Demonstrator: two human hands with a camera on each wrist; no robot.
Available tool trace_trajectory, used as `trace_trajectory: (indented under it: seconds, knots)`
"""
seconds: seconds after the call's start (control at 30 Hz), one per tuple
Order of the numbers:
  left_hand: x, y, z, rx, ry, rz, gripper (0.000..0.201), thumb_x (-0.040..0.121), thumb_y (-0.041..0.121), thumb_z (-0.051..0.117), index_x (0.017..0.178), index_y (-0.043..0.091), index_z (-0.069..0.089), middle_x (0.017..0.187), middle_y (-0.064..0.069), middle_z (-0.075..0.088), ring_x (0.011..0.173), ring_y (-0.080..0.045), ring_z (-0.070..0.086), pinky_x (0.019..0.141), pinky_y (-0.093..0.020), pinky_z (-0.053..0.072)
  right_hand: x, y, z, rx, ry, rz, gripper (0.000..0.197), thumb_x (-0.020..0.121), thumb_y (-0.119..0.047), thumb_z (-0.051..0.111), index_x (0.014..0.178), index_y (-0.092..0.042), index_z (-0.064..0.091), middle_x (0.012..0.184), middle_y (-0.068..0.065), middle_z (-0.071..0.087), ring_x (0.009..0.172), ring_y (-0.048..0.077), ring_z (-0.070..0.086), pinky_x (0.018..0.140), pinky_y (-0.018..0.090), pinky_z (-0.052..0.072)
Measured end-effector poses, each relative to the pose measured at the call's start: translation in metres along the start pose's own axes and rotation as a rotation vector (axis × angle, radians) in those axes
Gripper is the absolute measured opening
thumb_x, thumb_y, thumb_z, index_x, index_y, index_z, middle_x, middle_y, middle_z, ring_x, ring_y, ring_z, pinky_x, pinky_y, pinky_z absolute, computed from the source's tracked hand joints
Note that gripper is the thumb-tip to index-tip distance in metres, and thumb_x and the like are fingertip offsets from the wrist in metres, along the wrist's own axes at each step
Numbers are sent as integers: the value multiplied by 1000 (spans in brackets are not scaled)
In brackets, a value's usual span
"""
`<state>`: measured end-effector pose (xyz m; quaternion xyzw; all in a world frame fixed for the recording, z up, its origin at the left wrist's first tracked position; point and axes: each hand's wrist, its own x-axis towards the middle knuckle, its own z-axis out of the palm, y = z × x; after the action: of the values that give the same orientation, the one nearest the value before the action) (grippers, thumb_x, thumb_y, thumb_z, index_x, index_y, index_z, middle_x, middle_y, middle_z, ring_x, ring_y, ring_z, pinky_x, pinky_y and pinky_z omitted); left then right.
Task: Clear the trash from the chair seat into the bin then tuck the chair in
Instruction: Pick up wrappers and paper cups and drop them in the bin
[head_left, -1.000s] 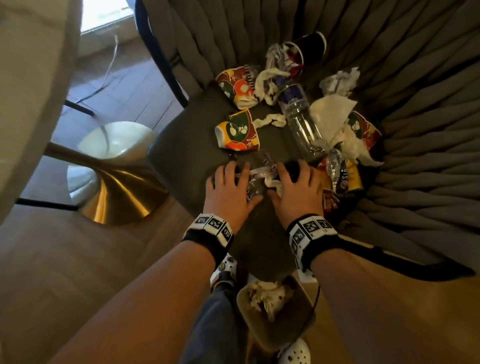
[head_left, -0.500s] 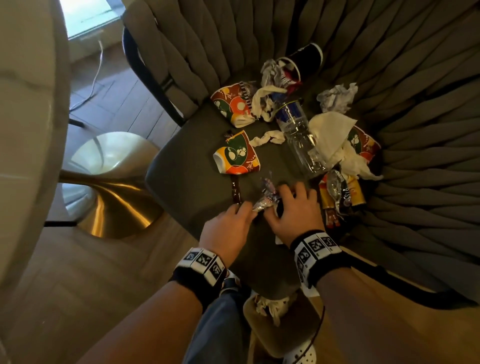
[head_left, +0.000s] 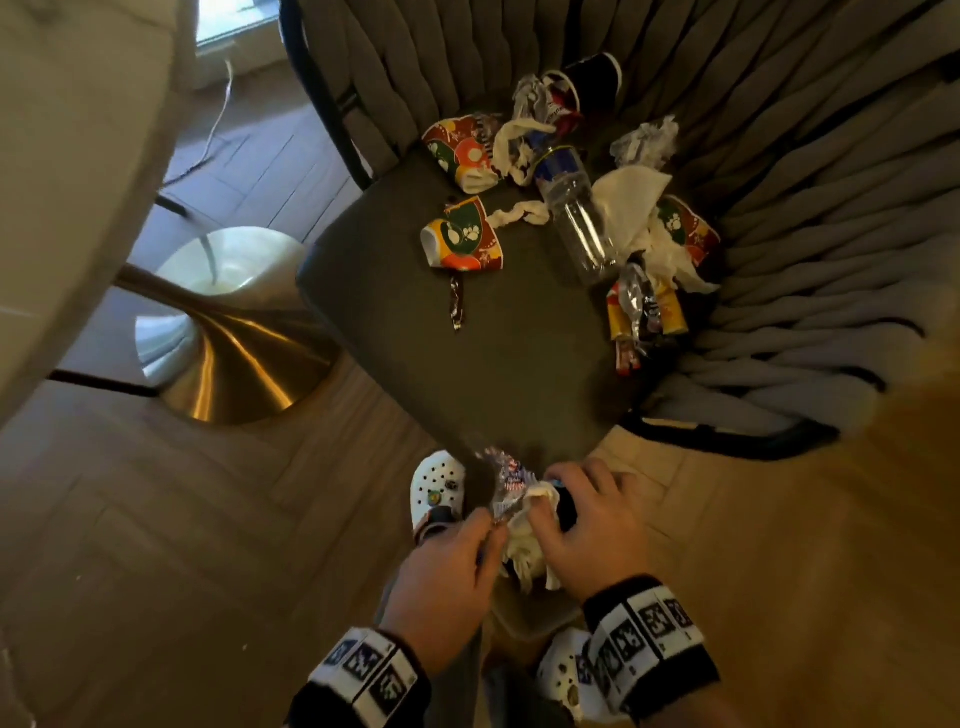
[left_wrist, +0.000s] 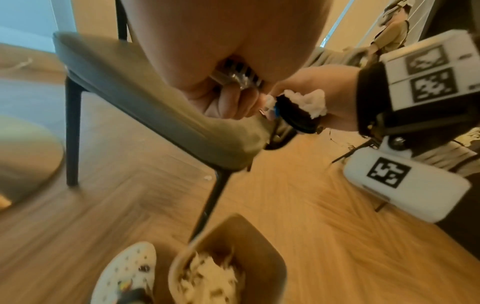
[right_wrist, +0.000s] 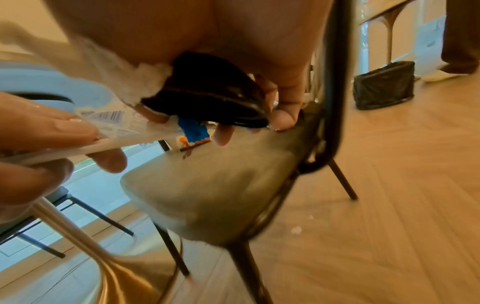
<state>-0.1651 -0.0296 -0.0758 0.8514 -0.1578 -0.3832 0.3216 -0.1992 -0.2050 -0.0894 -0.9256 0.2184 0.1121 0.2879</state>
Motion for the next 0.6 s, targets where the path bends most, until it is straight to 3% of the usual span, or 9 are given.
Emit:
trace_trajectory:
  seconds: [0.1,0.17,0.23,0.33,0.43,0.5,0.53,0.6]
  knots:
    - [-38,-9,48,-92,-88,-94,13,104,42,41,106,36,52,73,8,57,60,2,56,54,-17,42,-56,27,29,4,-101,90,36,82,-55,45,105,-33,60,109,-6,59,96,19,46,84,36,41]
    - [-47,-25,82,-52,-126,-146,19,104,43,38,115,33,51,73,6,58,57,-2,56,53,-16,41,-77,46,52,16,-200,181,35,85,-53,47,112,-32,58,116,-5,58,101,17,44,93,39,40]
    - [-43,-49,115,22,-139,-203,24,105,43,35,118,30,50,77,3,61,62,-10,58,59,-27,49,-85,67,79,14,-270,276,35,87,-50,49,115,-31,57,119,-2,57,102,17,43,97,39,38]
    - [-20,-88,157,83,-160,-327,26,103,42,33,115,26,49,90,-4,67,78,-23,66,77,-44,57,-78,100,122,59,-309,424,39,85,-53,48,116,-31,55,114,3,59,108,27,49,96,42,42]
    - [14,-115,185,99,-158,-414,33,101,43,40,127,23,46,111,-10,64,95,-31,65,86,-46,55,-56,131,158,63,-344,503,42,85,-57,46,118,-33,53,116,6,60,107,30,52,92,42,47]
    - [36,-127,202,67,-195,-462,59,95,43,55,147,26,31,132,-15,54,112,-35,60,95,-47,52,-45,146,175,101,-349,505,46,84,-58,49,122,-32,51,123,7,58,108,30,56,92,40,49]
    - [46,-132,209,23,-217,-479,81,91,43,63,155,31,15,141,-17,47,120,-37,57,100,-48,50,-43,152,180,121,-344,497,47,84,-58,52,124,-32,52,126,7,56,110,29,56,91,37,48]
    - [57,-138,219,-71,-266,-522,115,82,49,74,155,37,-13,152,-19,36,129,-39,50,107,-48,45,-42,160,184,156,-317,481,50,83,-57,56,125,-30,53,127,5,56,110,27,56,85,29,44]
